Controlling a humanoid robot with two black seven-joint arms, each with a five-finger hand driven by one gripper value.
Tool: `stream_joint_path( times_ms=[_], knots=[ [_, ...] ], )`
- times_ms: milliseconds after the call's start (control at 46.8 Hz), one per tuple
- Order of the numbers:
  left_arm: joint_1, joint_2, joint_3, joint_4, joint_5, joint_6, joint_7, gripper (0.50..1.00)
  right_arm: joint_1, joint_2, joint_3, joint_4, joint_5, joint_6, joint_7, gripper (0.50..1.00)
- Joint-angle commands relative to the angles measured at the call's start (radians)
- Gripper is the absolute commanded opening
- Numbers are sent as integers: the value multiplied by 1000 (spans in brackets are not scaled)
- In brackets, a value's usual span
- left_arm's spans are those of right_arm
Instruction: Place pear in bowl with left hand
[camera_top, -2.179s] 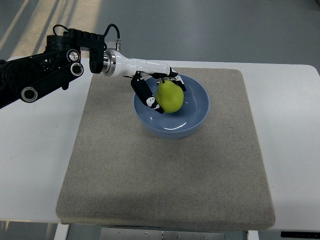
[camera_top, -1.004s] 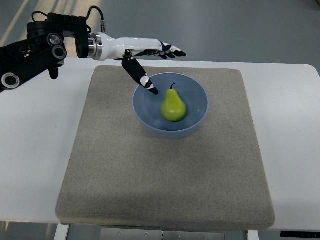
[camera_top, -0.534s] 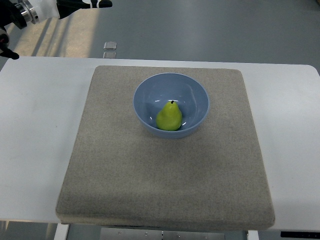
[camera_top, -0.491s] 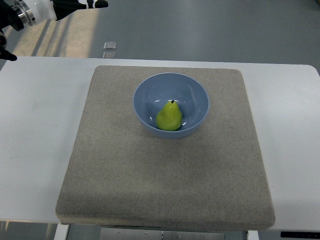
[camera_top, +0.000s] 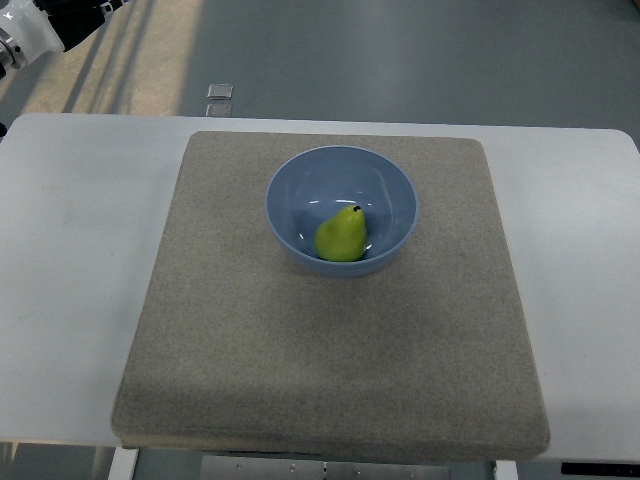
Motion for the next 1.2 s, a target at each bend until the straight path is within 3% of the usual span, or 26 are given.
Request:
stream_joint_path(
  times_ms=[0, 363, 1175],
  knots=[
    [8, 0, 0, 10, -54, 0, 38, 996, 0, 0, 0, -1, 0, 0, 0, 926],
    [57, -46, -5, 43, -247, 0, 166, 996, 0, 0, 0, 13, -5, 0, 0, 926],
    [94, -95, 0, 40, -253, 0, 167, 996, -8, 0, -3, 16, -5, 12, 0, 926]
  ],
)
